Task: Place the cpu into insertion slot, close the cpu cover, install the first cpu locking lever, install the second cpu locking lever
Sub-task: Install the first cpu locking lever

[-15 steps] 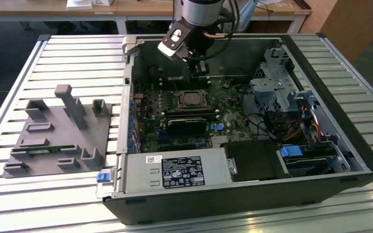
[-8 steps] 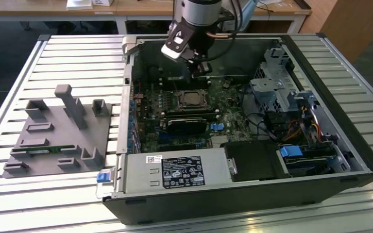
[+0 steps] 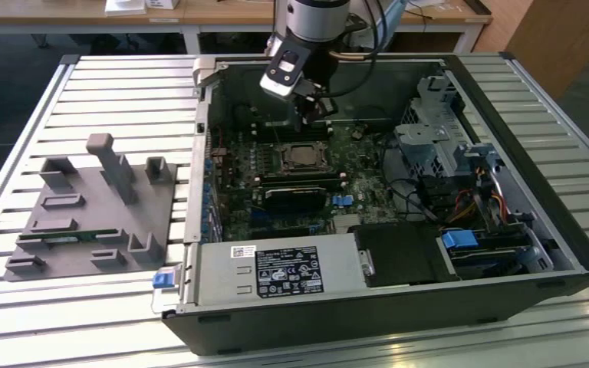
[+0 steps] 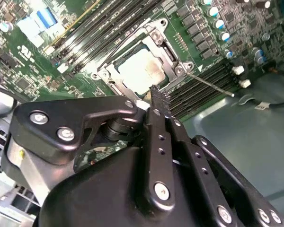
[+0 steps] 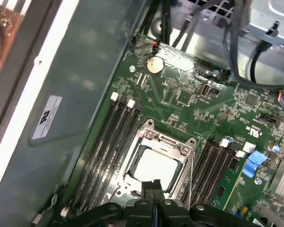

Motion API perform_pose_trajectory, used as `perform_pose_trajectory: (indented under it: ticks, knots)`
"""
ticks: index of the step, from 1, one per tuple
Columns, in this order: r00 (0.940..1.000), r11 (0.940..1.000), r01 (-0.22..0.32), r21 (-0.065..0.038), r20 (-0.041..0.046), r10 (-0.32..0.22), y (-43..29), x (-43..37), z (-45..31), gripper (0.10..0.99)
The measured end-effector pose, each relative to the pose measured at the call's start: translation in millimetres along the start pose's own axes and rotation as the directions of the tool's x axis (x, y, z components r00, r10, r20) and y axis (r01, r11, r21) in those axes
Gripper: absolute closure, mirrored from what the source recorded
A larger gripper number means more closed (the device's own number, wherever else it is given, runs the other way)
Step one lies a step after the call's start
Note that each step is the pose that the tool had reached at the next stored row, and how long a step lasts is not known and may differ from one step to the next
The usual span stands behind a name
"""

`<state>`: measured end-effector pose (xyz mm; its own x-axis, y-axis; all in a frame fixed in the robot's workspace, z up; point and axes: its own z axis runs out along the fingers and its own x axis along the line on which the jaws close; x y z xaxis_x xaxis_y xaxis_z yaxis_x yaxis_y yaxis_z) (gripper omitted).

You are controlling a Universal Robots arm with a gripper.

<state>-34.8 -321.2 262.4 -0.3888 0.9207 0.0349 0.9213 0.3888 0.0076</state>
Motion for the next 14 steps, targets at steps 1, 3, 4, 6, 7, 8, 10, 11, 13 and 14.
perform_pose_trajectory:
  ticks: [1, 3, 4, 6, 7, 8, 10, 11, 13, 14]
  knots:
    - [0.9999, 0.9999, 0.011, 0.000, 0.0000, -0.011, -0.1, 0.0, 0.1, 0.980]
    - [0.9990, 0.9990, 0.045, 0.002, -0.0003, -0.045, -0.1, 0.0, 0.3, 0.980]
    - [0.9980, 0.9980, 0.063, 0.002, -0.0004, -0.063, -0.1, 0.0, 0.4, 0.980]
    - [0.9951, 0.9951, 0.099, 0.004, -0.0008, -0.099, -0.1, 0.0, 0.5, 0.980]
    - [0.9931, 0.9931, 0.117, 0.004, -0.0009, -0.117, -0.1, 0.0, 0.5, 0.980]
    - [0.9909, 0.9909, 0.135, 0.005, -0.0012, -0.135, -0.1, 0.0, 0.6, 0.980]
    - [0.9854, 0.9854, 0.170, 0.006, -0.0017, -0.170, -0.1, 0.0, 0.6, 0.980]
    - [0.9820, 0.9820, 0.189, 0.006, -0.0019, -0.189, -0.1, 0.0, 0.6, 0.980]
    - [0.9747, 0.9747, 0.223, 0.008, -0.0023, -0.223, -0.1, 0.0, 0.7, 0.980]
    - [0.9708, 0.9708, 0.240, 0.008, -0.0025, -0.240, -0.1, 0.0, 0.7, 0.980]
